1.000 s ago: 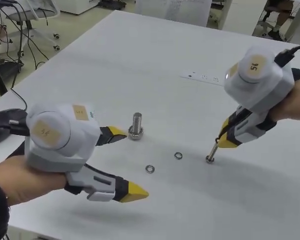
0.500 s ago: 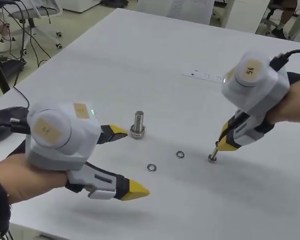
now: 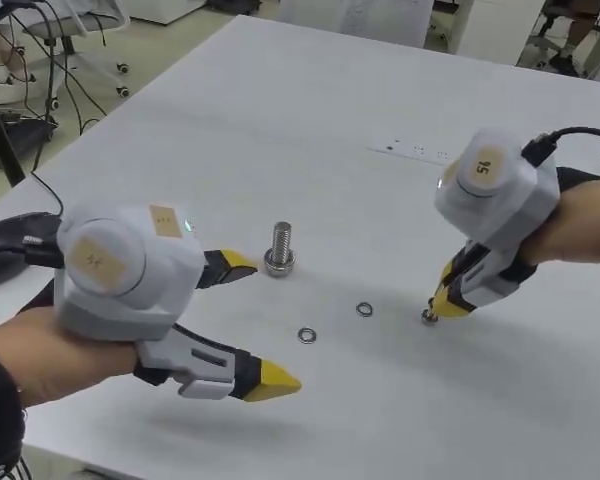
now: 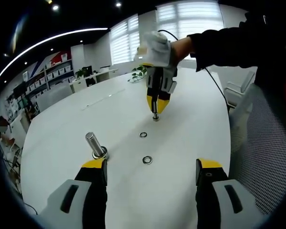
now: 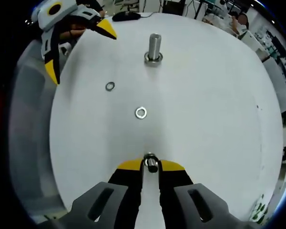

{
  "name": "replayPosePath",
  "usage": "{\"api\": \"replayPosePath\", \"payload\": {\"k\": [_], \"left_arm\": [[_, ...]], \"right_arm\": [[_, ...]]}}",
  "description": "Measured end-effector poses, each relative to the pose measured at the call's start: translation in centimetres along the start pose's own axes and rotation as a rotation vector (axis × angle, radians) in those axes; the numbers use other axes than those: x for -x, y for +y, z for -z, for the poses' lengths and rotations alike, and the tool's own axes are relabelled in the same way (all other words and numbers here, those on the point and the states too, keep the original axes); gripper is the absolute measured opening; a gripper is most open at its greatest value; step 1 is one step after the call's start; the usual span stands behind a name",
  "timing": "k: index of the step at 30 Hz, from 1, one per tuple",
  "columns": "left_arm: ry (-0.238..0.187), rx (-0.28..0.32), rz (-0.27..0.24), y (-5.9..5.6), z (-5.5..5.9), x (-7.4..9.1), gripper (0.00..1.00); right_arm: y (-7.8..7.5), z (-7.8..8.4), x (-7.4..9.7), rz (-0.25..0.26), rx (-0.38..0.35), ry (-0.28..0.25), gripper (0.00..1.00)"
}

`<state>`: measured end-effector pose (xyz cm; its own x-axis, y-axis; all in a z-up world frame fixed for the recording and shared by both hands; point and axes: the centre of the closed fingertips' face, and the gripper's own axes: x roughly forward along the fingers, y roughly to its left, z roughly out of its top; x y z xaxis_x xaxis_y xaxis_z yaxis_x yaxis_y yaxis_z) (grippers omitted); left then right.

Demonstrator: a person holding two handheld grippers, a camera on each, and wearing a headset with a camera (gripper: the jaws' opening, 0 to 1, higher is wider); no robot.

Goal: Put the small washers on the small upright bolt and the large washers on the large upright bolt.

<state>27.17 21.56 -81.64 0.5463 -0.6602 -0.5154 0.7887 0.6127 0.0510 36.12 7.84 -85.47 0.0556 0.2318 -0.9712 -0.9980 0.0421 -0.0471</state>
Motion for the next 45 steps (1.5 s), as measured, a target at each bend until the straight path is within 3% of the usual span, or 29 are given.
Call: {"api": "replayPosePath", "payload": {"k": [24,45], "left_arm": [[0.006,0.004,-0.006,0.1,0.3,0.2,0.75],[0.003,-0.001,-0.005,0.2,0.1,-0.1,0.75]], "right_arm": [[0.3,0.3,-1.2,-0.009,0.013,0.009,0.15],[-0.3,-0.2,-0.1,0.004,0.018,-0.029,0.22]]}}
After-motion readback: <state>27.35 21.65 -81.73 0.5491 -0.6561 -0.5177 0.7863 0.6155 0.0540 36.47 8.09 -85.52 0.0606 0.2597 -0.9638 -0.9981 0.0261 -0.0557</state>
